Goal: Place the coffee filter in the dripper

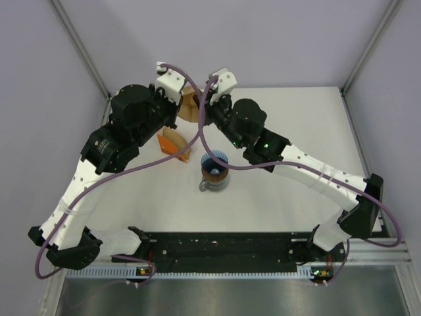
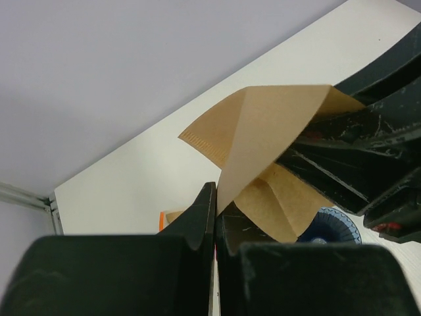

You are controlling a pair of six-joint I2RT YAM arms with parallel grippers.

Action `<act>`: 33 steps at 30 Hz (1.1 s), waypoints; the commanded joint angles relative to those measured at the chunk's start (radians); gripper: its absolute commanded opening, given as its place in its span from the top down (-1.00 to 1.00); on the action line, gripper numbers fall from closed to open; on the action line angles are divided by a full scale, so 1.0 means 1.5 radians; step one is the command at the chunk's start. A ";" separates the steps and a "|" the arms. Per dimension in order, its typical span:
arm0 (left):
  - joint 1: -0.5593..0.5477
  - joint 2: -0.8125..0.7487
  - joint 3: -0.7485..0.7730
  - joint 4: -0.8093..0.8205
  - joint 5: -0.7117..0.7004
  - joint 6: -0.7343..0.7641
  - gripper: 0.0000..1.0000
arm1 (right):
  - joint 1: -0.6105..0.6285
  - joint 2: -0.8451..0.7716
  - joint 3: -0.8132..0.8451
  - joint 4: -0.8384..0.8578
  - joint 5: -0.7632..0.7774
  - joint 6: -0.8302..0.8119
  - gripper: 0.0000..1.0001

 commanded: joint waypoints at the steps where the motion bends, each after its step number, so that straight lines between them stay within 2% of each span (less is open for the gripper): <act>1: -0.002 -0.011 0.005 0.023 0.000 -0.004 1.00 | -0.010 0.001 0.024 0.009 -0.011 0.016 1.00; 2: -0.003 -0.010 0.004 0.024 0.001 0.001 1.00 | -0.010 0.000 0.025 0.006 -0.020 0.040 1.00; 4: -0.003 -0.006 0.004 0.028 0.015 0.010 0.86 | -0.007 0.003 0.030 -0.001 -0.042 0.052 1.00; 8: -0.003 0.004 0.004 0.041 0.013 0.019 0.36 | 0.009 0.014 0.054 -0.032 -0.030 0.056 1.00; 11: -0.003 0.007 0.000 0.052 -0.004 0.027 0.29 | 0.020 0.015 0.066 -0.045 -0.029 0.055 1.00; 12: -0.003 0.008 0.000 0.057 -0.010 0.030 0.32 | 0.020 0.016 0.069 -0.050 -0.032 0.055 1.00; 13: -0.003 0.008 0.001 0.060 -0.014 0.033 0.45 | 0.022 0.015 0.071 -0.056 -0.031 0.056 1.00; 14: -0.003 0.008 0.003 0.063 -0.026 0.036 0.86 | 0.022 0.014 0.073 -0.063 -0.030 0.056 1.00; 15: -0.003 0.007 0.003 0.064 -0.039 0.039 1.00 | 0.022 0.012 0.073 -0.068 -0.019 0.058 1.00; 20: -0.002 -0.006 -0.018 0.075 -0.105 0.050 1.00 | 0.011 -0.016 0.065 -0.119 0.042 0.056 1.00; 29: -0.002 0.002 -0.013 0.036 -0.047 0.004 1.00 | -0.017 -0.030 0.069 -0.184 0.006 0.069 1.00; 33: -0.003 0.018 0.003 0.009 -0.065 -0.014 1.00 | -0.029 -0.033 0.079 -0.230 0.016 0.081 1.00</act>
